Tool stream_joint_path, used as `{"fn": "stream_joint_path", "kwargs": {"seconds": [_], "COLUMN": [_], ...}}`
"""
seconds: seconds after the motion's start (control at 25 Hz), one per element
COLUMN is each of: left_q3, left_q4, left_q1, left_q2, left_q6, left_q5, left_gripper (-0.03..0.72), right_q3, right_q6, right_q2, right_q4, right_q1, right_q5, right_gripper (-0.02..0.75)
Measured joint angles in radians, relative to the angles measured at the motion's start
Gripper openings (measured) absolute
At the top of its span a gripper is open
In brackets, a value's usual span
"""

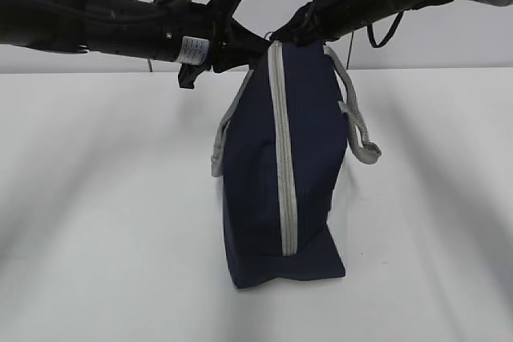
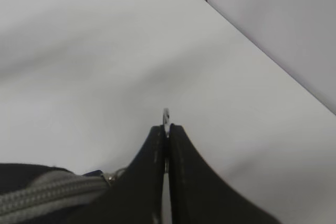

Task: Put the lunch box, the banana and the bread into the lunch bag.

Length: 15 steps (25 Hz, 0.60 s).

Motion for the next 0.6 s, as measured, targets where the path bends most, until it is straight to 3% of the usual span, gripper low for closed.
{"fn": "stream_joint_path", "kwargs": {"seconds": [0.36,0.6], "left_q3": [-0.031,-0.033], "left_q4": [0.043,0.061], "left_q1": [-0.006,-0.009], "left_q2": [-0.013,-0.016], "left_q6": [0.036,0.041], "left_q5": [0.022,0.023], "left_gripper": [0.003,0.003], "right_q3": [-0.007,-0.007], "right_q6": [0.124,0.133], "right_q2": [0.0,0.0], "right_q4": [-0.244,-0.266], "right_q1": [-0.002,-0.002], "right_q5": [0.078,0.094], "right_gripper": [-0.016,-0.016]}}
